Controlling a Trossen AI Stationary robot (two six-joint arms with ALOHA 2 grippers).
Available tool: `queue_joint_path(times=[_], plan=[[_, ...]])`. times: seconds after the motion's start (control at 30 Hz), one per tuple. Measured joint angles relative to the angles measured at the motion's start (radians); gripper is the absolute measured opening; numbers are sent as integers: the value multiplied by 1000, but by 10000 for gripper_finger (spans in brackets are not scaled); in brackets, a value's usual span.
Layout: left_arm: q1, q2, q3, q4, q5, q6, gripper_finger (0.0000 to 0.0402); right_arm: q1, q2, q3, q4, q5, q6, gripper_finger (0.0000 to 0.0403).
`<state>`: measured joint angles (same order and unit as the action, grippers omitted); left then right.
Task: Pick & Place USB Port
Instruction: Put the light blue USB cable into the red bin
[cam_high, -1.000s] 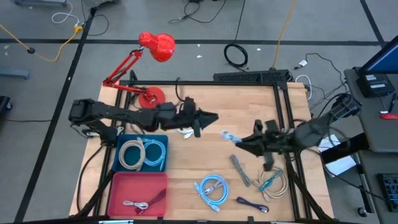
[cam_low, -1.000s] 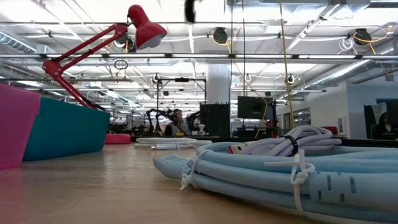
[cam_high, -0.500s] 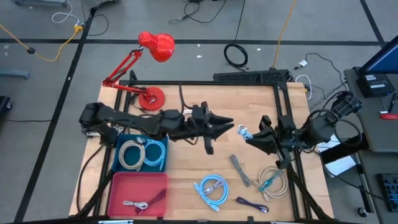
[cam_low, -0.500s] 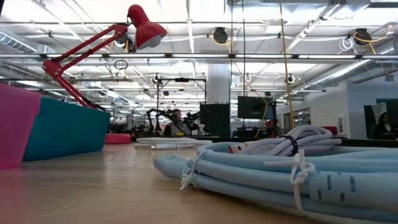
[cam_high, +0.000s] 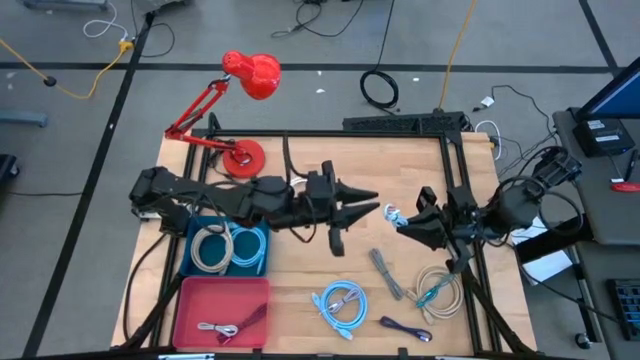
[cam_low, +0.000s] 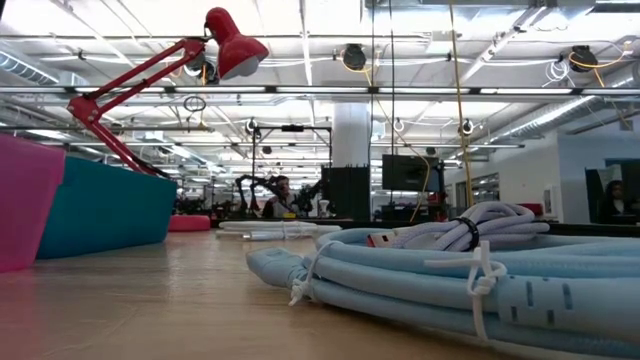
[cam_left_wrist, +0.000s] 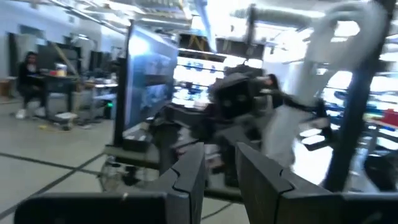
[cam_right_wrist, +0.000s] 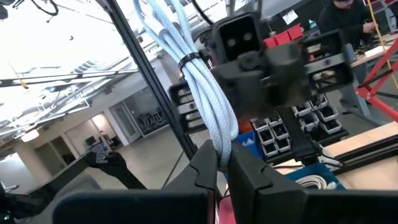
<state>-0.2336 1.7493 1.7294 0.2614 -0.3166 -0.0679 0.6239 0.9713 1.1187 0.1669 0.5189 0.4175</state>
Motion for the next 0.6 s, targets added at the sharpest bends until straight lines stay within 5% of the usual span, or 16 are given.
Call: queue_joint_path(times=[0.43, 0.6], plan=[[-58, 1, -1, -18, -25, 51, 96, 0, -8, 0, -6, -1, 15, 7], [-43, 1, -1, 7, 10, 14, 146, 0, -9, 0, -8, -4, 15, 7]])
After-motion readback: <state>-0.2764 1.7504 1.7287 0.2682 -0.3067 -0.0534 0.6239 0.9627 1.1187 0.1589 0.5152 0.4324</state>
